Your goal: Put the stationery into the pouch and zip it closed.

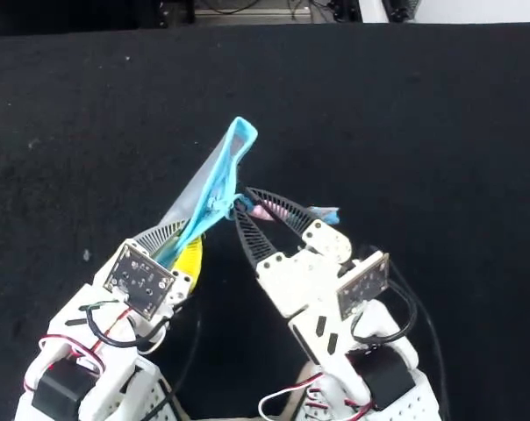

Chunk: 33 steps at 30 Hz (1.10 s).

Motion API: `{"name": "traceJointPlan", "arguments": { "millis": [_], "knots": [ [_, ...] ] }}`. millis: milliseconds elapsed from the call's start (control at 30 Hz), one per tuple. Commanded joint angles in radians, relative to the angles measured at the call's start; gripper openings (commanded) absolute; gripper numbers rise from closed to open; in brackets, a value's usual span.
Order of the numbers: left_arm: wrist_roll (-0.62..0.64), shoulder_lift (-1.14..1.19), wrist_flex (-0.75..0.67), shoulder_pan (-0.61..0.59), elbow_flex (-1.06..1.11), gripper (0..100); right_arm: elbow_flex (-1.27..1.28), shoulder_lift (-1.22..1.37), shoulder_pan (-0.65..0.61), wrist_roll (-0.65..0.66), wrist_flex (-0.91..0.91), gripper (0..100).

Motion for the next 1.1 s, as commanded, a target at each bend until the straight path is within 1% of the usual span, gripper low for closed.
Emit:
{"name": "traceJointPlan", "arguments": {
  "millis": [0, 133, 367, 700, 1067],
  "knots": [
    [0.014, 0.017, 0.018, 0.002, 0.051, 3, -0.018, -0.081, 0.08, -0.012, -0.046, 1.1],
    [0.014, 0.017, 0.018, 0.002, 0.051, 3, -0.024, -0.081, 0.08, -0.011, -0.054, 1.1],
    [0.014, 0.017, 0.018, 0.002, 0.051, 3, -0.004, -0.079, 0.08, -0.011, -0.135, 1.1],
    [0.014, 0.017, 0.031, 0.002, 0.051, 3, -0.059, -0.064, 0.08, -0.011, -0.138, 1.1],
    [0.014, 0.017, 0.031, 0.002, 0.051, 3, -0.209, 0.242, 0.08, -0.009, -0.172, 1.1]
  ]
}}
